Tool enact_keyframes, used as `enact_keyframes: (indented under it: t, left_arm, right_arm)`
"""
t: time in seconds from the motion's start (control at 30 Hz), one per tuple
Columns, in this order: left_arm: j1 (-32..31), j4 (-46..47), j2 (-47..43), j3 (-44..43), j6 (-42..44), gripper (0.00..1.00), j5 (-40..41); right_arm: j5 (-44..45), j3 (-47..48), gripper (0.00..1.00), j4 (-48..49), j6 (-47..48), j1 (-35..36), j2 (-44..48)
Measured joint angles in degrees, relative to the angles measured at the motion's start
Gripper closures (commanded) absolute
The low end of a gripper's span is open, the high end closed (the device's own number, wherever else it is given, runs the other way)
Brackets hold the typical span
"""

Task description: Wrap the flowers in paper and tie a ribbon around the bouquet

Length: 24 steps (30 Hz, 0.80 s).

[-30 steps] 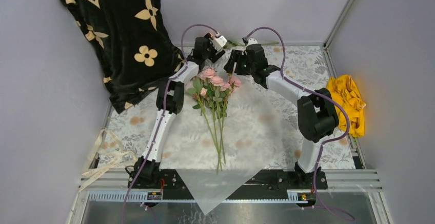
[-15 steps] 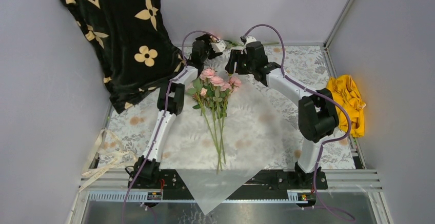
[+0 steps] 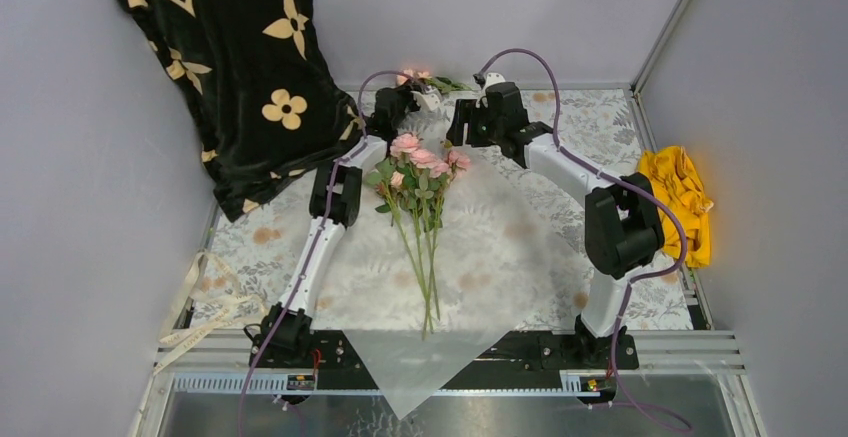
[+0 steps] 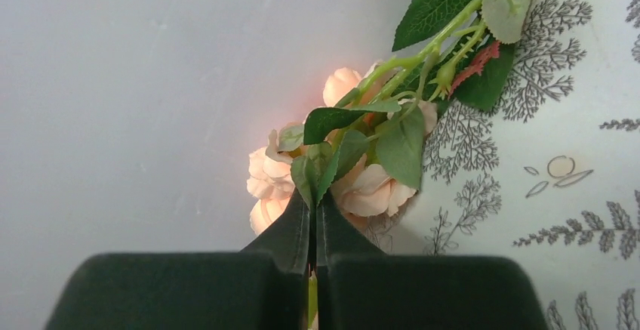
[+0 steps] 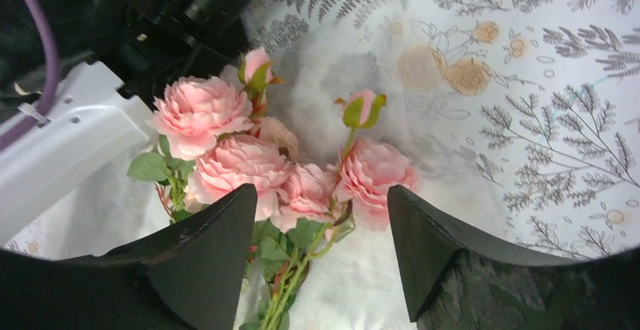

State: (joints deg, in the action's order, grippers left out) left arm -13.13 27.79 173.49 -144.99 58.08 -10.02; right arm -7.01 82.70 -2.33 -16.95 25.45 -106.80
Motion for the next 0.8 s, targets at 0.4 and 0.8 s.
enact_keyframes:
  t: [0.4, 0.8]
  left_arm:
    - [2.93, -5.70, -30.01, 23.78, -16.00, 1.00, 0.59]
    - [1.38, -43.78, -63.65, 35.93, -6.97, 1.00, -3.82]
  right_arm:
    - [0.04, -4.39, 0.28, 0.07, 0.22, -0.72, 4.90]
    - [-8.76, 1.62, 0.21, -14.53, 13.22, -0.83, 23.12]
